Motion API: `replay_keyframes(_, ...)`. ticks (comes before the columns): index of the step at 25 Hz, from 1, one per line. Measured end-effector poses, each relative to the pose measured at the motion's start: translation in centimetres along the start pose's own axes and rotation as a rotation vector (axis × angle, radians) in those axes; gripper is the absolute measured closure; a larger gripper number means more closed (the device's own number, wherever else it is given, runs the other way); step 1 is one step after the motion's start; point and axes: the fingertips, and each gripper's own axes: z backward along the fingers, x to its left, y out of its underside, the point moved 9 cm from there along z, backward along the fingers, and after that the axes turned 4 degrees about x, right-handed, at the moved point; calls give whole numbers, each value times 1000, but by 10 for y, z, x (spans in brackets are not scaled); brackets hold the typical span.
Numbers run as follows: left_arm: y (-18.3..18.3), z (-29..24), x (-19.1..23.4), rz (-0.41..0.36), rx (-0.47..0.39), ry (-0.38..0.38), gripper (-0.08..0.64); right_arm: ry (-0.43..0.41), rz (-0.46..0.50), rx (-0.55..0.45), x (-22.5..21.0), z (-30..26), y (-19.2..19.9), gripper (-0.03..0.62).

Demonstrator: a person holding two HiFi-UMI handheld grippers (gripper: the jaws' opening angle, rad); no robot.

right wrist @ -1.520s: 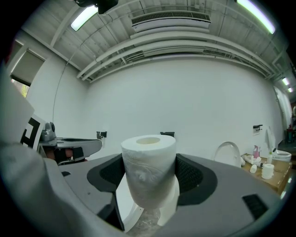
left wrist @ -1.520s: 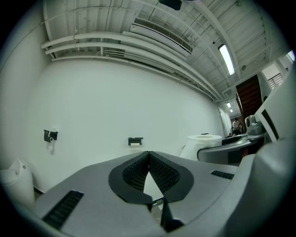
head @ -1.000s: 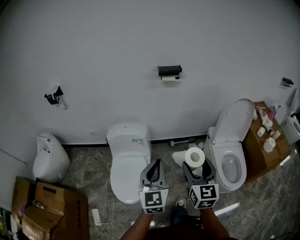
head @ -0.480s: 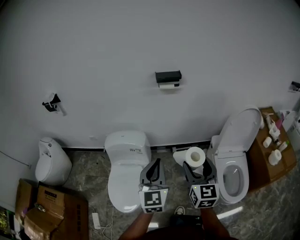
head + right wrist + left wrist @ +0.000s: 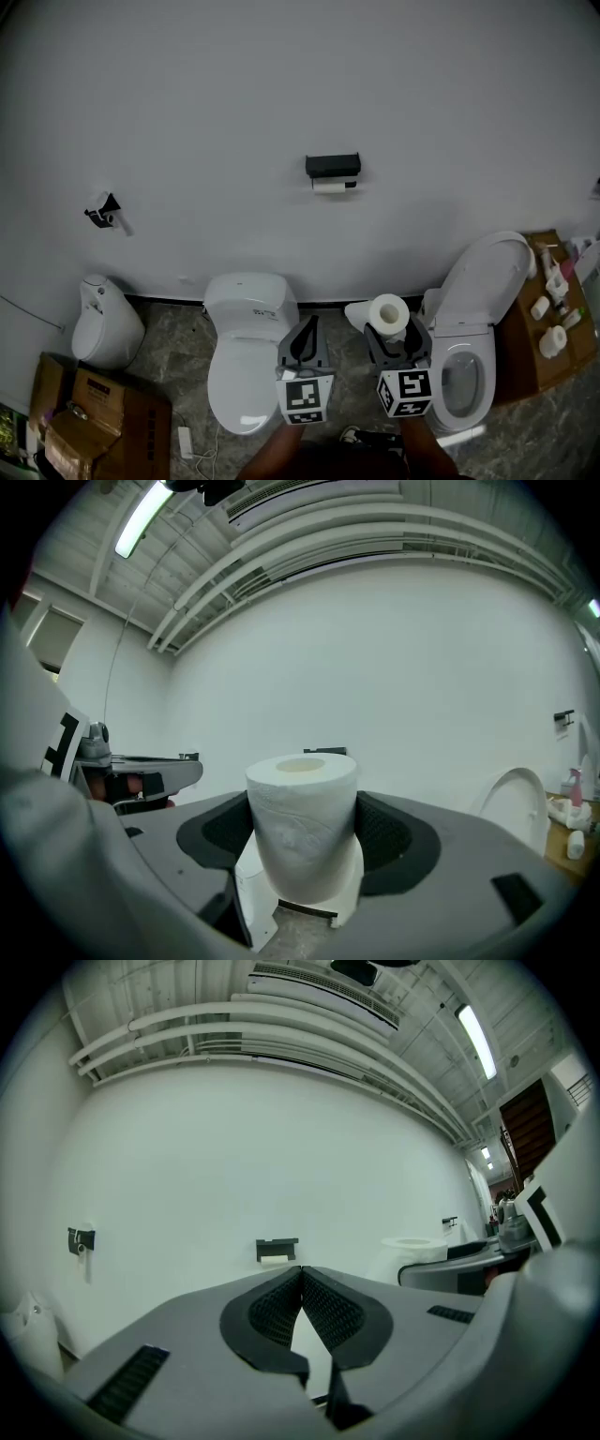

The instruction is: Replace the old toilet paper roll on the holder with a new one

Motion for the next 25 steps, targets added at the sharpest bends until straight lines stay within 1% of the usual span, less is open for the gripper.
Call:
replay_keyframes(6, 2, -25, -6, 9, 13, -21, 545, -8, -7, 5, -23, -19, 0, 244)
replay_keyframes(10, 2, -44, -1, 26, 12, -27, 545, -17, -2, 19, -30, -39, 1, 242)
replay_keyframes(15, 4, -79, 13, 3, 15, -31, 545, -16, 19, 29, -34, -76, 0, 242)
replay_keyframes(19, 10, -111, 28, 25, 8, -27, 545, -27, 40, 27, -39, -110, -4, 242)
replay_keyframes(25, 13, -170, 62, 51, -2, -8, 545, -2, 49, 30, -45, -174, -18, 242)
